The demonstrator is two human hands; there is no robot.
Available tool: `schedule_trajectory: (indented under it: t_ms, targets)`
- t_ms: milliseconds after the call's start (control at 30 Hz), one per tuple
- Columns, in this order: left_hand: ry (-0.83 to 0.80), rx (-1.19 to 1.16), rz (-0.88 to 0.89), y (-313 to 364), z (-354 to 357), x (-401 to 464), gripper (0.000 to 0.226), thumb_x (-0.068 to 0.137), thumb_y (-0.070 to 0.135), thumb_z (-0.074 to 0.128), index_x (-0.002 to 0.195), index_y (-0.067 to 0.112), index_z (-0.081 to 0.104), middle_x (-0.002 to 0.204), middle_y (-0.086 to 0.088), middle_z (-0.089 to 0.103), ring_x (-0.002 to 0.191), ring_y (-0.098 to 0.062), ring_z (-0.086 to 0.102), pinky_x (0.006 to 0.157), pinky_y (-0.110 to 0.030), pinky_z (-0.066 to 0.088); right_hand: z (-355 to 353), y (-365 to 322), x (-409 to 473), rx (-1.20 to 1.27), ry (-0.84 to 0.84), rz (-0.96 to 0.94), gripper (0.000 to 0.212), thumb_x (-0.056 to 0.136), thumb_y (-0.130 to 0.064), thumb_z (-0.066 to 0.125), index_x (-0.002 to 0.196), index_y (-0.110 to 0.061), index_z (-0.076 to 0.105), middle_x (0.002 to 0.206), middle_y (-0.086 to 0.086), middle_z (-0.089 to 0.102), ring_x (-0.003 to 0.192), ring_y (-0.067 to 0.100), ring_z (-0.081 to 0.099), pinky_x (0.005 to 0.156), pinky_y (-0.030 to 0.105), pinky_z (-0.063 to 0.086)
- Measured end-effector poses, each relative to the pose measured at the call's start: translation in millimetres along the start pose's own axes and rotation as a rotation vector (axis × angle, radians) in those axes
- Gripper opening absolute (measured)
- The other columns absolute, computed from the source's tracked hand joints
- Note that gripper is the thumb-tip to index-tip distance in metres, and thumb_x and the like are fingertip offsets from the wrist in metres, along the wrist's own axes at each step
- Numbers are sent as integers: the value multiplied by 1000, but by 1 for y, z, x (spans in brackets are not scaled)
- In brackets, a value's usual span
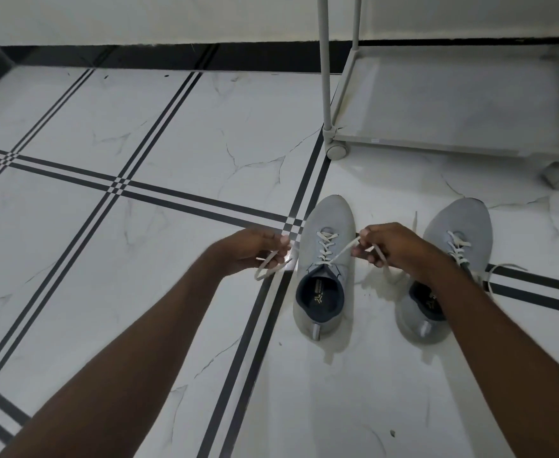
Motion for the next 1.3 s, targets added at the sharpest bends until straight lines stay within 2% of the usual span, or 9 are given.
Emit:
schedule_trajectory:
  t_ms: [200, 400, 533, 633, 800, 967, 1067, 1167, 1300]
  targets:
    - [-1, -314, 20, 9, 40, 20, 56, 95, 46, 56, 120, -3, 60, 105, -13, 72, 102, -23, 69, 92, -34, 52, 31, -5, 4, 311, -150, -34, 24, 98, -7, 39, 81, -7, 56, 97, 22, 70, 59, 22, 50, 57, 31, 38]
    - [229, -327, -30, 15, 54, 31, 38, 91, 52, 59, 80, 15, 57, 62, -1, 56, 60, -13, 62, 56, -23, 51, 45, 0, 3, 102, 6, -108, 32, 98, -2, 38, 95, -17, 66, 76, 8, 63, 58, 15, 46, 54, 25, 40]
    - [238, -318, 9, 17, 56, 34, 18, 100, 21, 51, 91, 11, 63, 70, -3, 57, 64, -12, 58, 57, -22, 47, 53, -5, -3, -75, 62, -200, 34, 97, 1, 34, 102, -19, 61, 76, 9, 63, 58, 19, 49, 56, 29, 41]
    - [206, -276, 49, 17, 55, 35, 23, 97, 5, 49, 92, 11, 71, 78, -6, 61, 68, -11, 56, 59, -19, 46, 53, -8, -4, -196, 124, -236, 32, 98, 3, 33, 108, -19, 54, 80, 14, 65, 57, 19, 53, 52, 28, 45]
    - [315, -316, 48, 6, 56, 35, 14, 92, 12, 65, 79, 12, 69, 61, -1, 64, 52, -8, 52, 48, -18, 43, 59, -11, -8, -215, 154, -269, 28, 99, 1, 36, 108, -20, 52, 77, 15, 63, 54, 21, 55, 48, 29, 46]
    - [450, -248, 19, 7, 57, 45, 34, 81, 26, 79, 56, 12, 59, 50, -2, 58, 40, -11, 47, 43, -21, 37, 61, -16, -7, -215, 156, -287, 26, 98, 0, 42, 105, -20, 56, 74, 19, 67, 53, 24, 60, 48, 31, 49]
    - [273, -310, 36, 10, 62, 49, 29, 92, 11, 64, 63, 8, 62, 52, -4, 59, 45, -11, 51, 46, -20, 42, 62, -15, -6, -194, 151, -298, 29, 96, 4, 41, 104, -18, 58, 73, 18, 68, 50, 23, 60, 50, 34, 51]
    - [7, -390, 40, 12, 65, 46, 25, 97, -7, 43, 92, 2, 65, 79, -12, 64, 69, -15, 60, 64, -19, 52, 59, -14, -4, -174, 148, -286, 33, 96, 7, 38, 105, -18, 58, 70, 14, 67, 49, 21, 60, 48, 33, 51]
    - [11, -391, 54, 10, 61, 45, 19, 97, -4, 48, 109, -1, 62, 88, -13, 64, 70, -13, 63, 63, -18, 54, 61, -16, -3, -178, 135, -285, 35, 95, 8, 36, 108, -17, 57, 72, 15, 64, 51, 23, 60, 51, 35, 52]
Point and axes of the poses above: each hand's wrist, its own x-axis towards the middle knuckle, its own z-axis out of the palm, y = z × x, the point moved 6 cm from there along x, towards the middle knuckle
